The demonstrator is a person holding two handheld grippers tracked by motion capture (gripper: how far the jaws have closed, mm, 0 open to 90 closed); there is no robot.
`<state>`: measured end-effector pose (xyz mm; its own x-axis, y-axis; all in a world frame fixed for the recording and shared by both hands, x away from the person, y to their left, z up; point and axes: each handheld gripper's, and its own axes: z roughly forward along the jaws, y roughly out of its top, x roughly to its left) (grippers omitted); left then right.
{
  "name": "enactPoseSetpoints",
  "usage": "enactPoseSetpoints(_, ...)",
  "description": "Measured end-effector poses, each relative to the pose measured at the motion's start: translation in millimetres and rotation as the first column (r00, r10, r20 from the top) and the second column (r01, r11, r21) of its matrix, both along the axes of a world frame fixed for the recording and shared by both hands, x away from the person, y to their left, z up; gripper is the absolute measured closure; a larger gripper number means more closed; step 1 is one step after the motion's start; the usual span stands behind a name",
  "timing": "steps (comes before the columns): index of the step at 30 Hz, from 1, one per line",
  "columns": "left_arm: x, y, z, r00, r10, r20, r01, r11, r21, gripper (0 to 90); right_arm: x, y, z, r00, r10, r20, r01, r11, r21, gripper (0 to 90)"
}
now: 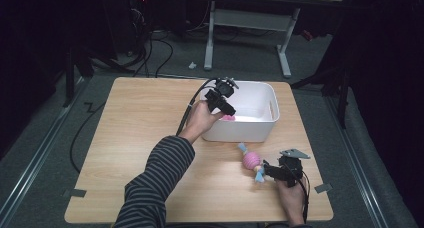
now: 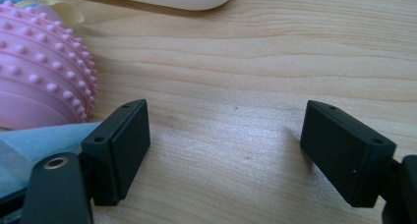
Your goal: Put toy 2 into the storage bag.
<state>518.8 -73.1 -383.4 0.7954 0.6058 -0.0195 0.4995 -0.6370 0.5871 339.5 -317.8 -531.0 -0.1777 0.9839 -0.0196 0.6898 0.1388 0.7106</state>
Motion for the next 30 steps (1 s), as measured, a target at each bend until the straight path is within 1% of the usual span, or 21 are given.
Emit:
enactPoseSetpoints(4, -3.3, 5.9, 6.9, 1.0, -0.002, 0.006, 0.002, 0.9999, -0.015, 42.3, 0.0, 0.1, 0.0, 1.0, 0.0, 0.0, 0.0, 1.0, 0.0, 19.1)
enactPoseSetpoints(7, -9.3, 14.2, 13.3, 0.9995, -0.001, 0.031, 0.002, 0.9991, -0.042, 41.3, 0.0, 0.2, -0.1, 1.0, -0.001, 0.001, 0.001, 1.0, 0.001, 19.1)
enactPoseSetpoints(9, -14.2, 22.9, 18.1, 0.999, 0.0, 0.044, 0.003, 0.9974, -0.072, 41.3, 0.0, 0.2, -0.1, 1.0, -0.001, 0.001, 0.001, 1.0, 0.001, 19.1)
enactPoseSetpoints(15, -27.2, 48.6, 28.0, 0.9962, 0.029, 0.082, -0.019, 0.9923, -0.123, 40.9, -0.1, 0.2, -0.1, 1.0, -0.001, 0.0, 0.001, 1.0, 0.001, 19.1)
enactPoseSetpoints(17, -32.5, 58.1, 30.9, 0.9959, 0.033, 0.085, -0.021, 0.9899, -0.14, 40.9, -0.1, 0.2, -0.1, 1.0, -0.001, 0.0, 0.001, 1.0, 0.001, 19.1)
enactPoseSetpoints(18, -35.2, 63.1, 32.2, 0.9949, 0.038, 0.094, -0.024, 0.9897, -0.141, 40.7, -0.1, 0.2, -0.1, 1.0, -0.001, 0.001, 0.001, 1.0, 0.001, 19.1)
enactPoseSetpoints(19, -37.6, 67.3, 32.7, 0.9952, 0.041, 0.089, -0.027, 0.9884, -0.149, 40.5, -0.1, 0.1, -0.1, 1.0, -0.001, 0.001, 0.001, 1.0, 0.001, 19.1)
enactPoseSetpoints(21, -43.2, 77.6, 33.9, 0.993, 0.053, 0.106, -0.036, 0.9875, -0.154, 39.9, -0.1, 0.2, -0.1, 1.0, -0.001, 0.0, 0.001, 1.0, 0.001, 19.1)
enactPoseSetpoints(23, -47.0, 85.2, 34.0, 0.9924, 0.062, 0.106, -0.044, 0.9846, -0.169, 39.8, -0.1, 0.2, -0.1, 1.0, -0.001, 0.0, 0.001, 1.0, 0.001, 19.1)
enactPoseSetpoints(24, -48.8, 89.2, 34.3, 0.9923, 0.066, 0.105, -0.047, 0.9845, -0.169, 39.7, -0.1, 0.2, -0.1, 1.0, -0.001, 0.001, 0.001, 1.0, 0.001, 19.1)
enactPoseSetpoints(25, -51.1, 94.1, 35.5, 0.9909, 0.071, 0.114, -0.052, 0.9859, -0.159, 38.9, -0.1, 0.2, -0.1, 1.0, -0.001, 0.0, 0.001, 1.0, 0.001, 19.1)
enactPoseSetpoints(26, -53.3, 97.5, 36.2, 0.9898, 0.076, 0.121, -0.056, 0.9853, -0.161, 38.5, -0.1, 0.2, -0.1, 1.0, -0.001, 0.001, 0.001, 1.0, 0.001, 19.1)
enactPoseSetpoints(29, -58.6, 106.3, 37.2, 0.9889, 0.085, 0.122, -0.062, 0.9811, -0.183, 38.5, -0.1, 0.2, -0.1, 1.0, -0.001, 0.0, 0.001, 1.0, 0.001, 19.1)
enactPoseSetpoints(30, -59.9, 109.4, 37.1, 0.9882, 0.087, 0.126, -0.063, 0.9809, -0.184, 38.5, -0.1, 0.2, -0.1, 1.0, -0.001, 0.0, 0.001, 1.0, 0.001, 19.1)
